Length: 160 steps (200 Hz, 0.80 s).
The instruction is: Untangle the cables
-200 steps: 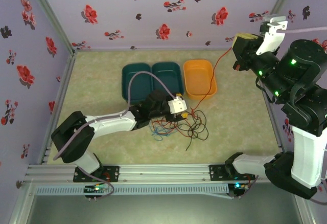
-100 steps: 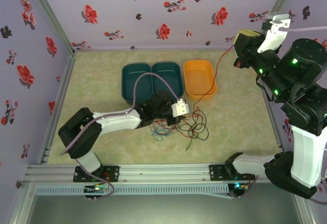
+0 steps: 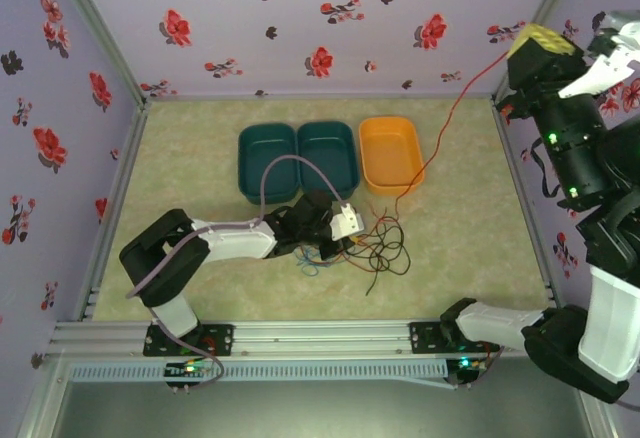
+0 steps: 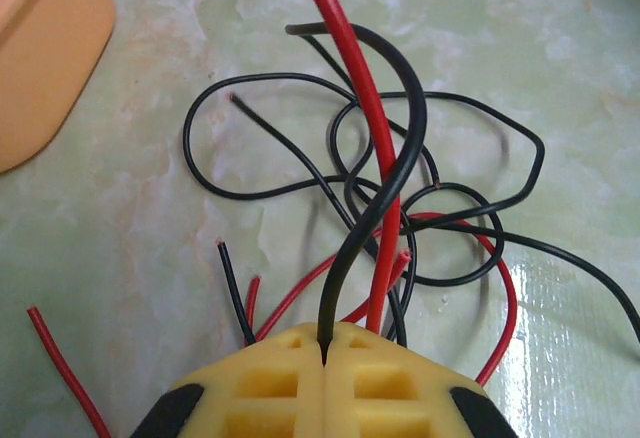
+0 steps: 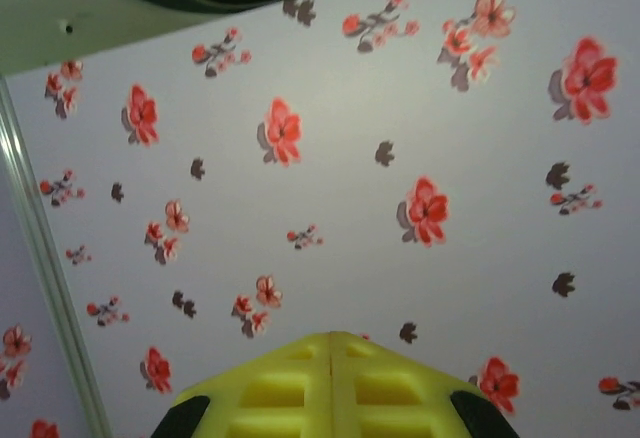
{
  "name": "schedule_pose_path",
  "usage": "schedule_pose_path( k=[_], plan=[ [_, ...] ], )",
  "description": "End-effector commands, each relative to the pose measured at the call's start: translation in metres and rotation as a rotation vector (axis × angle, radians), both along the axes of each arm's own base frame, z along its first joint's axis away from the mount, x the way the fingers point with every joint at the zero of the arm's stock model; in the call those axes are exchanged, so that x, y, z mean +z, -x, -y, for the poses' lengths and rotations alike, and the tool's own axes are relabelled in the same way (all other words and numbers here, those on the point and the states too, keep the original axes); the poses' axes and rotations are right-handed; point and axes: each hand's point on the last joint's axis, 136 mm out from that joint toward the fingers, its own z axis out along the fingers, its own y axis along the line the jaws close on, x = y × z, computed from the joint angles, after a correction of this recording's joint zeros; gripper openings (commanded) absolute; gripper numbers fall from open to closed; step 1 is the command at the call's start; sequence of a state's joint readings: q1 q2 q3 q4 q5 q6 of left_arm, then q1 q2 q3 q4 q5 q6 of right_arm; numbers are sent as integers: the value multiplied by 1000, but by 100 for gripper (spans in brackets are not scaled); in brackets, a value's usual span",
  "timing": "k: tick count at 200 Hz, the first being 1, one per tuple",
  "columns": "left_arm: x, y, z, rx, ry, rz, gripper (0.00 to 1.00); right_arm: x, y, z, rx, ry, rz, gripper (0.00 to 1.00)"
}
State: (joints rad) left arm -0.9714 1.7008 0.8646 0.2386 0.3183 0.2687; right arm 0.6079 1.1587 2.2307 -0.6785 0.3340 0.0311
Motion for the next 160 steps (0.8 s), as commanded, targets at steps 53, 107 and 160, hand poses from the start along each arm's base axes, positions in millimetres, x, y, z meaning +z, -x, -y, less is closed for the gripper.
schedule_pose_path(
  k=[53,107,160],
  plan=[
    [-12,8,-4,5,-39,-51,0,6,-19,12,-154,42,22,0],
    [-14,12,-8,-7,-73,-63,0,18,-37,23,-334,142,49,0],
    [-11,15,-11,12,-63,-83,0,18,-67,17,-449,242,34,0]
  ],
)
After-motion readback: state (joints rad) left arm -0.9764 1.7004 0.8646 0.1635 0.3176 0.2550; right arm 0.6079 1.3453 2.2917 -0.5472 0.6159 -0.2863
